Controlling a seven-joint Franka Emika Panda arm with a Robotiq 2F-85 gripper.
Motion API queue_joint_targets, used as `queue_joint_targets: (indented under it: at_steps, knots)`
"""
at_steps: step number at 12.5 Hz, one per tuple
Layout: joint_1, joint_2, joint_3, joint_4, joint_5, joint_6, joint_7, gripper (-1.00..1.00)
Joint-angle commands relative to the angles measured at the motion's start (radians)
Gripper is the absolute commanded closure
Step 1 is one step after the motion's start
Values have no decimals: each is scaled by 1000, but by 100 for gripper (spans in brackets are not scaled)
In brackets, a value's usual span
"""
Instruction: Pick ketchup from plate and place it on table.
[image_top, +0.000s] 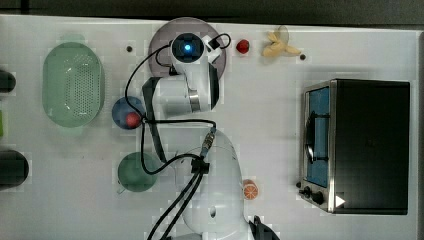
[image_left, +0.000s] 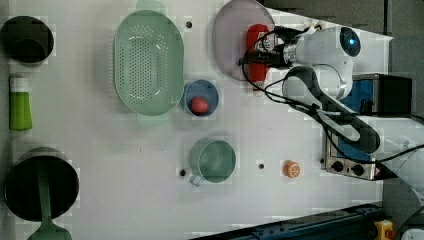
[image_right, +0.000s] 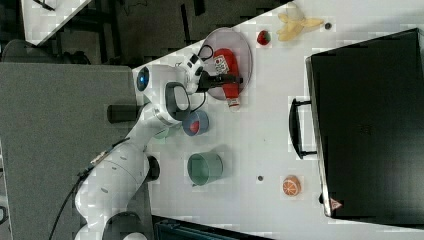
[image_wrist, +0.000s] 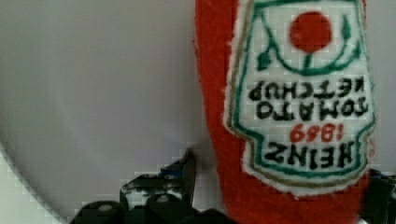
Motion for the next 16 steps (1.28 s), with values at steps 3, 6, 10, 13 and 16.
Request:
queue_joint_targets:
  at_steps: [3,6,10,13,16]
  knots:
    - [-6,-10,-2,56,-2,44,-39,-20]
    - [-7,-65,1,56,-1,43,-20,-20]
    - [-18,-254,1,41,0,-167,53,-20]
    - [-31,-389,-2,38,0,-443,77,-20]
    - [-51,-502,-15,-16,13,-581,230,-20]
